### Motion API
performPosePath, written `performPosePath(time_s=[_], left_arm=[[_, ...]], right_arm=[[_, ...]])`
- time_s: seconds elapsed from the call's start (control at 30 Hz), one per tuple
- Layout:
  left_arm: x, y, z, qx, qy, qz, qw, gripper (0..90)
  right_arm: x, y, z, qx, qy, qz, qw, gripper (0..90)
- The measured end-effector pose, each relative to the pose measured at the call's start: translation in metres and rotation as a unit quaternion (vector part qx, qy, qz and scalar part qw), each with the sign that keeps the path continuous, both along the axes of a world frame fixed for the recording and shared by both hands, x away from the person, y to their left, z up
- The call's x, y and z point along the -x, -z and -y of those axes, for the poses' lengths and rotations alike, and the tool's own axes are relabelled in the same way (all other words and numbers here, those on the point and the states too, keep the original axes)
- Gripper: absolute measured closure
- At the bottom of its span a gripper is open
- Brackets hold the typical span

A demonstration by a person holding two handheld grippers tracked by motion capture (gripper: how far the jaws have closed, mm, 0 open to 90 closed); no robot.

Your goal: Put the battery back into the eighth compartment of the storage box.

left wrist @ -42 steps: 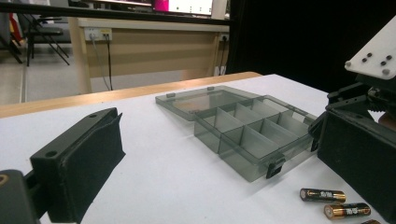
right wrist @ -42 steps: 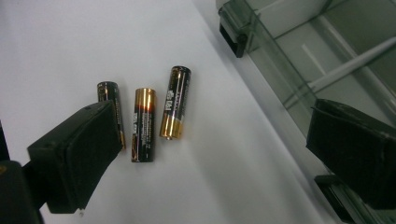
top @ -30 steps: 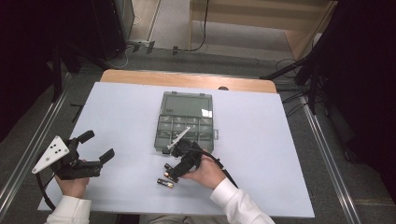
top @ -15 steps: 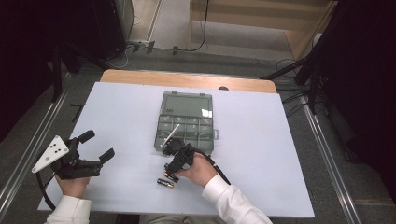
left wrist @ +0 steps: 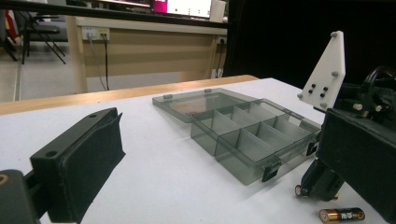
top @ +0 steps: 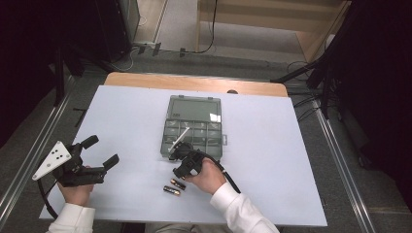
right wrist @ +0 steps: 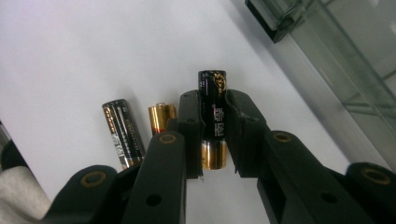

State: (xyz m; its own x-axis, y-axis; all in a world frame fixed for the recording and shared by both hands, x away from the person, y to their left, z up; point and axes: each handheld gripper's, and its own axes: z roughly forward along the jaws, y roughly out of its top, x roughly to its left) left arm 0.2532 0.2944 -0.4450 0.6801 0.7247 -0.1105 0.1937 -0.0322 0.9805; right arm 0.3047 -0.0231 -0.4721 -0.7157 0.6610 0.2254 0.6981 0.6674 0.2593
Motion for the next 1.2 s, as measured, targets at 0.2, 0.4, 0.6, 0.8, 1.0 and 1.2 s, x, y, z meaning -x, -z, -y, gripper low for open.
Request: performPosePath(time_s=[0.2, 0.4, 0.6, 0.8, 1.0, 1.2], left_arm=[[0.0, 0.0, 0.0, 0.001, 0.0, -0.001, 1.0, 0.0], [0.0, 0.0, 0.0, 0.002, 0.001, -0.002, 1.0, 0.0], [0.0, 0.0, 0.0, 0.002, 0.002, -0.003, 1.0, 0.0], [0.0, 0.0, 0.0, 0.002, 0.001, -0.004, 1.0, 0.0], [0.0, 0.001, 0.001, 0.002, 0.002, -0.005, 1.0, 0.0], [0.0, 0.001, 0.001, 0.002, 0.002, -0.005, 1.0, 0.0]], right_arm=[[0.0, -0.006, 0.009, -0.037, 0.017, 0.003, 0.9992, 78.0], [0.001, -0.012, 0.024, -0.076, 0.038, 0.007, 0.9964, 78.0], [0.001, -0.013, 0.044, -0.117, 0.063, 0.011, 0.9911, 78.0], [0.002, -0.018, 0.066, -0.151, 0.089, 0.016, 0.9843, 78.1], [0.005, -0.028, 0.086, -0.186, 0.119, 0.034, 0.9747, 78.0], [0.005, -0.03, 0.107, -0.212, 0.179, 0.064, 0.9587, 78.0]])
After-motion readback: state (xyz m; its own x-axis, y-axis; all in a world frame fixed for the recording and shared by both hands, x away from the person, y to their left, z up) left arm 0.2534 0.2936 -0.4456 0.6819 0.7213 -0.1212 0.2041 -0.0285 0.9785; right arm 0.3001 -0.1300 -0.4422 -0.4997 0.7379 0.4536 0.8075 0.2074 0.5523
